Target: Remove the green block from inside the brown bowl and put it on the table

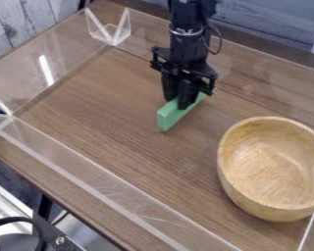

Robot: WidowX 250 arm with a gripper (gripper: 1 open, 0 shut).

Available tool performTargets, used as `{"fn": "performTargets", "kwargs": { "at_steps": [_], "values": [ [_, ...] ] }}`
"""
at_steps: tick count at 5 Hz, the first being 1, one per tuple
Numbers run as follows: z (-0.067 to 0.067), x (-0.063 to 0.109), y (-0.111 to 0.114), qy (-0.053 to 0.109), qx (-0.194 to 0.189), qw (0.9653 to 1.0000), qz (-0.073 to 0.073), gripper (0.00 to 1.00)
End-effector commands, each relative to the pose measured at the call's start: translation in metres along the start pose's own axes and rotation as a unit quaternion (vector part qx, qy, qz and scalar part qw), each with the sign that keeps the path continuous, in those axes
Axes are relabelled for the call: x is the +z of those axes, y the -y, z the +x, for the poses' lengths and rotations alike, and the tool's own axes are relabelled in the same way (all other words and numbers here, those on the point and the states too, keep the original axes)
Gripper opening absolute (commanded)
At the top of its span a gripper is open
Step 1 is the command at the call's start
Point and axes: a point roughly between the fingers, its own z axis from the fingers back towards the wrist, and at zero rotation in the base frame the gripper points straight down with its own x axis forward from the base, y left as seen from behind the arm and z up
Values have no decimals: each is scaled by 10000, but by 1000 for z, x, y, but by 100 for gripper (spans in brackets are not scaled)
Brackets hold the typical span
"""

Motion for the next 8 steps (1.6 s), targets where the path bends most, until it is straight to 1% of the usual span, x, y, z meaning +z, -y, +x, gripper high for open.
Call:
{"fn": "performTargets", "kwargs": {
  "at_steps": [1,2,3,7,8],
  "values": [
    [10,17,-8,314,66,9994,96,0],
    [11,16,-12,315,103,9994,105,0],
    [13,11,-15,282,142,9994,120,0],
    [17,8,-21,301,210,9993,110,0],
    [18,4,-22,276,223,9993,109,0]
  ]
}}
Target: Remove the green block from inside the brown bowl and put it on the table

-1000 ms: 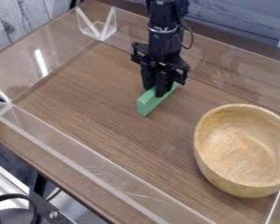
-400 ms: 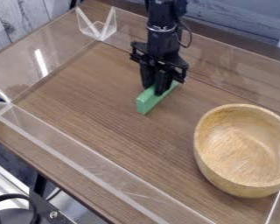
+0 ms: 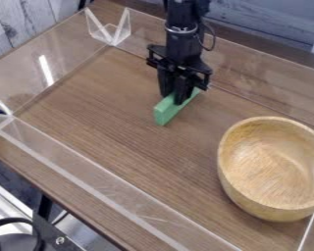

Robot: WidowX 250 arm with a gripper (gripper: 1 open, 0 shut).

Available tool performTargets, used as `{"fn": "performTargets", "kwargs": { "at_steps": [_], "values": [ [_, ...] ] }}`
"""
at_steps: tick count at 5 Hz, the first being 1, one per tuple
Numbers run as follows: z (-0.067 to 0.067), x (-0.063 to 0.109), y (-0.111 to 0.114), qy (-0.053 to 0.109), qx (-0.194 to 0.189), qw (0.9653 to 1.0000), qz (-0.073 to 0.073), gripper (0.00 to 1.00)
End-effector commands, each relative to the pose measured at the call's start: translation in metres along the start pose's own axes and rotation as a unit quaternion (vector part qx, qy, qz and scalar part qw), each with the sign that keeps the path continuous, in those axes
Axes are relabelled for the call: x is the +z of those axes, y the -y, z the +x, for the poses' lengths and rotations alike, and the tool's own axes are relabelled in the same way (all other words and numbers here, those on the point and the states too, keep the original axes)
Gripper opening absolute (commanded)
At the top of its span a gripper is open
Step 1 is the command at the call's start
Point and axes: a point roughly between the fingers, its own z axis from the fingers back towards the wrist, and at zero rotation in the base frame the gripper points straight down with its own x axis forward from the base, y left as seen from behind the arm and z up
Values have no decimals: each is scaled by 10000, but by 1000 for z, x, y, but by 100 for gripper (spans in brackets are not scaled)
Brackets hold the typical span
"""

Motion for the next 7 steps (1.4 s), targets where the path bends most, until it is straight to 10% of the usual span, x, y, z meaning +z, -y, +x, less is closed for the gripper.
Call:
{"fn": "performTargets", "kwargs": {
  "at_steps": [1,7],
  "values": [
    [9,7,-7,201,55,9998,69,0],
    [8,-16,-10,1,34,10000,57,0]
  ]
}}
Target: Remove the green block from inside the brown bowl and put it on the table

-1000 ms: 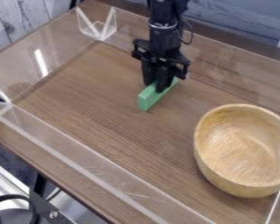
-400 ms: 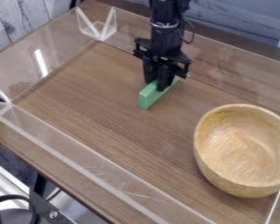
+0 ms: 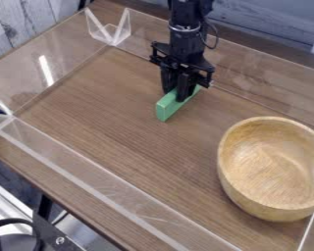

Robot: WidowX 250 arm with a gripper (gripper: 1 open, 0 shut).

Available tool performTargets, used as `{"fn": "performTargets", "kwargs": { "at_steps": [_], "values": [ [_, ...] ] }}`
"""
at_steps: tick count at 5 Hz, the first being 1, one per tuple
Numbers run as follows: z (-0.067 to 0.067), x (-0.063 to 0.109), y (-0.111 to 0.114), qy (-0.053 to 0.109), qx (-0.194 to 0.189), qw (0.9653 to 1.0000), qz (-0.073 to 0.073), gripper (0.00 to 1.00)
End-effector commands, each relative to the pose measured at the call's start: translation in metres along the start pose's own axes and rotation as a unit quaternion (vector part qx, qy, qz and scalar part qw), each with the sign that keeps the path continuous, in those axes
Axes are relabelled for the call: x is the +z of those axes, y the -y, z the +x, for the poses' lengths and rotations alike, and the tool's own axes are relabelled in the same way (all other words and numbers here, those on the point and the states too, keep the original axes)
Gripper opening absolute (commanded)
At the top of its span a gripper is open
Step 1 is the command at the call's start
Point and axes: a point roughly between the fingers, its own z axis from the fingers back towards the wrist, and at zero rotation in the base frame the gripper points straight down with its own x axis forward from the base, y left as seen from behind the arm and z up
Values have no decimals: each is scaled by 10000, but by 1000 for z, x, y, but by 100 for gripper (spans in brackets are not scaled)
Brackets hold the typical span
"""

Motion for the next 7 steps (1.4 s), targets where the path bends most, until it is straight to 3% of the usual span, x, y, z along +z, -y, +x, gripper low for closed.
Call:
{"fn": "performTargets", "kwargs": {
  "at_steps": [1,3,5,7],
  "values": [
    [-1,12,-8,226,39,9997,-13,0],
    [-5,42,-16,553,84,9984,-68,0],
    [-11,61,-39,747,331,9967,-35,0],
    [0,39,-63,586,579,9966,72,0]
  ]
}}
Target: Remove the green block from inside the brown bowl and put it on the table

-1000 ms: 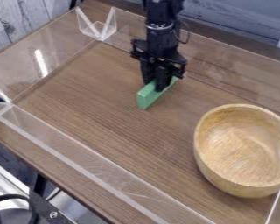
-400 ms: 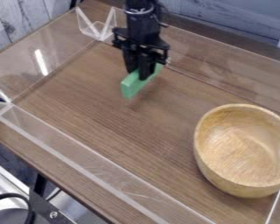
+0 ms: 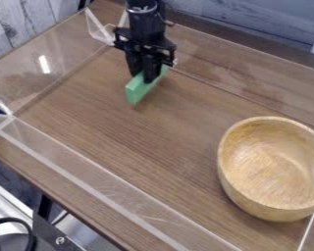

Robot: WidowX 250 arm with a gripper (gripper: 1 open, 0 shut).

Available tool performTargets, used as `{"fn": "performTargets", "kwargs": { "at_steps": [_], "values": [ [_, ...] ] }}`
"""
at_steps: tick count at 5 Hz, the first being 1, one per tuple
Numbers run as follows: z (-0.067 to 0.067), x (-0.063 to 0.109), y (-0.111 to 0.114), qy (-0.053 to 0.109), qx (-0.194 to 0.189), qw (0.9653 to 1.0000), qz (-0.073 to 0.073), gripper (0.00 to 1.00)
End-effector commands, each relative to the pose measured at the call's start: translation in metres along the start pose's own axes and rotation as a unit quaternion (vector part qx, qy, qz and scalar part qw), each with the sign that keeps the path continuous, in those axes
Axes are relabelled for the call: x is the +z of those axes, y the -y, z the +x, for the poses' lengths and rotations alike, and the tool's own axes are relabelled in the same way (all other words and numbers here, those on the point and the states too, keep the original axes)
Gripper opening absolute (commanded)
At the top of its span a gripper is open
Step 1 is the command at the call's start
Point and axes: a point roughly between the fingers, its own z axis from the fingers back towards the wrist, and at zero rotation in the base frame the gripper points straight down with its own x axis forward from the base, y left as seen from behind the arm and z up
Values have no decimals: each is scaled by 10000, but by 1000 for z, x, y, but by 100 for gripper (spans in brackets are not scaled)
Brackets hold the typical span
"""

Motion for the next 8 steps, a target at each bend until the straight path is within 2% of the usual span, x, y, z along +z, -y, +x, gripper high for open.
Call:
{"fn": "performTargets", "kwargs": {
  "at_steps": [1,8],
  "values": [
    [14,13,-7,297,15,9995,143,0],
    [11,-5,7,112,-293,9995,34,0]
  ]
}}
